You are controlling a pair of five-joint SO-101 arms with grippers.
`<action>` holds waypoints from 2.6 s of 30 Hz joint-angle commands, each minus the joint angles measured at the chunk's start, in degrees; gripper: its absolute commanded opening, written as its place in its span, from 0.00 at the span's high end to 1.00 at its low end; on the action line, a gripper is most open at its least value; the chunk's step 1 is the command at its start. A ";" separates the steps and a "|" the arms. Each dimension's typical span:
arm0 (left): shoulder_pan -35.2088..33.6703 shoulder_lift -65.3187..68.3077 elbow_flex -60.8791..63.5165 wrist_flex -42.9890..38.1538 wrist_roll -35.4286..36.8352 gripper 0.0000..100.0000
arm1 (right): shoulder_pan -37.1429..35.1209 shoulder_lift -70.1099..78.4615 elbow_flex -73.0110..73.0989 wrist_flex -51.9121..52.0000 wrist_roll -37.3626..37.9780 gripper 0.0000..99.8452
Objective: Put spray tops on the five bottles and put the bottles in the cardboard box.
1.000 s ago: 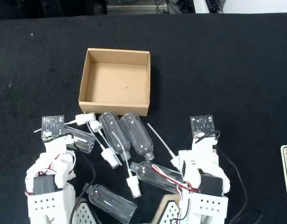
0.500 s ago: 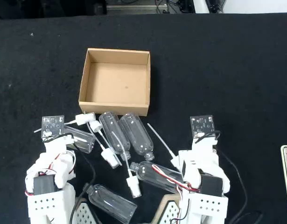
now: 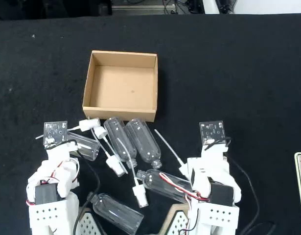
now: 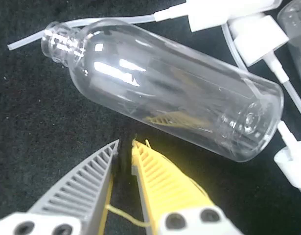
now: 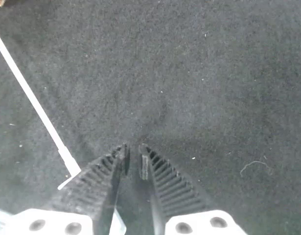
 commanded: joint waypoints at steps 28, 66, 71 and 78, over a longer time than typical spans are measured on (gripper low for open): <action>-0.04 -0.79 1.36 0.62 0.09 0.97 | -1.58 -4.26 -0.04 0.53 0.35 0.99; -13.85 -0.18 -27.03 -3.69 -11.43 0.88 | -12.13 -3.65 -28.62 -11.08 5.36 0.99; -12.18 0.44 -29.49 2.99 -7.82 0.74 | -19.69 -3.65 -29.58 -4.66 5.10 0.99; -8.31 15.82 -32.04 1.32 -2.81 0.74 | -22.68 -3.74 -20.44 -8.97 2.11 0.99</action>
